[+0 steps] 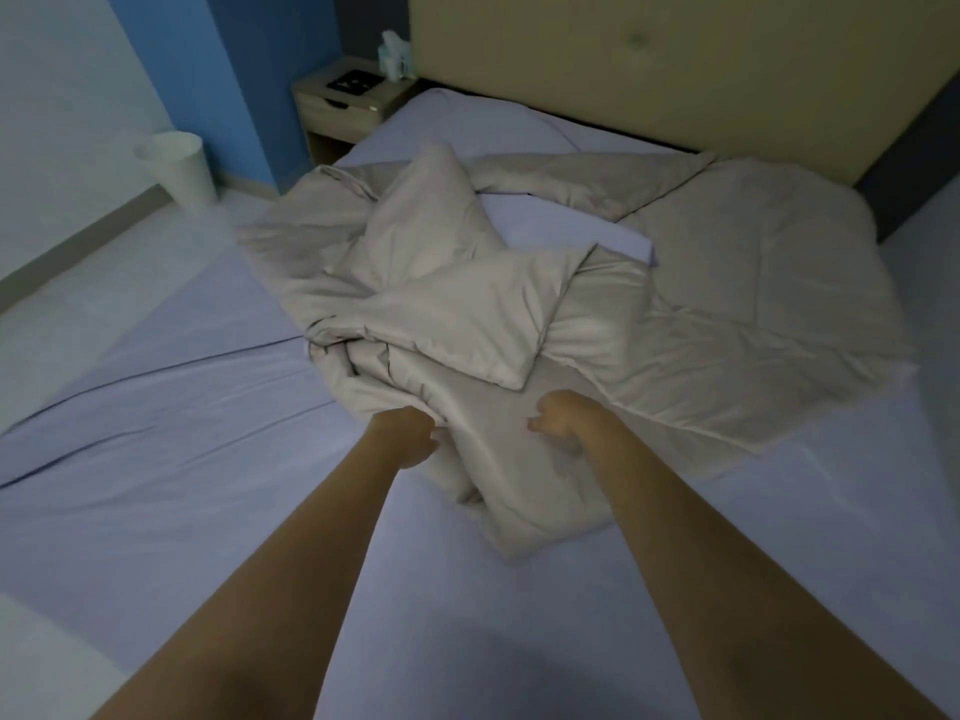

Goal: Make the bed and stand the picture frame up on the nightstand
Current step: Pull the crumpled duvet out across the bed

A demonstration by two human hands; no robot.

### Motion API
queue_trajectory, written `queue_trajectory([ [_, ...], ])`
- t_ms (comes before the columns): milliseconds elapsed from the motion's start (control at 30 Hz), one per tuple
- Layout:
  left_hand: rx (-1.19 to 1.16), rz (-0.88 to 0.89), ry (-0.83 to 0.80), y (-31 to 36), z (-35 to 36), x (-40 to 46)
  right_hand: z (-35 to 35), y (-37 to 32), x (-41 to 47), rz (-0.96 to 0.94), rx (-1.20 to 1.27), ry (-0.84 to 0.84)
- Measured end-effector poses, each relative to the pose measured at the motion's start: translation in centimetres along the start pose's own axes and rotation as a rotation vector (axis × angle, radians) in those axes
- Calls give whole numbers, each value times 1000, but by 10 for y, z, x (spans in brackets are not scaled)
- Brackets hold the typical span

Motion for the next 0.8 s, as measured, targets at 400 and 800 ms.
queue_trajectory([
  [400, -23, 119, 327, -28, -15, 224, -11, -33, 211, -14, 169, 298],
  [800, 52, 225, 288, 31, 103, 150, 97, -5, 123, -7, 175, 241],
])
Point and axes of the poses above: each hand's wrist, its own x-axis towards the middle knuckle, its own z-axis out of the palm, y = z × x, the point moved 4 cm from there along x, towards the middle knuckle, and after that the axes turned 9 degrees about -x, right-handed, at the moved point
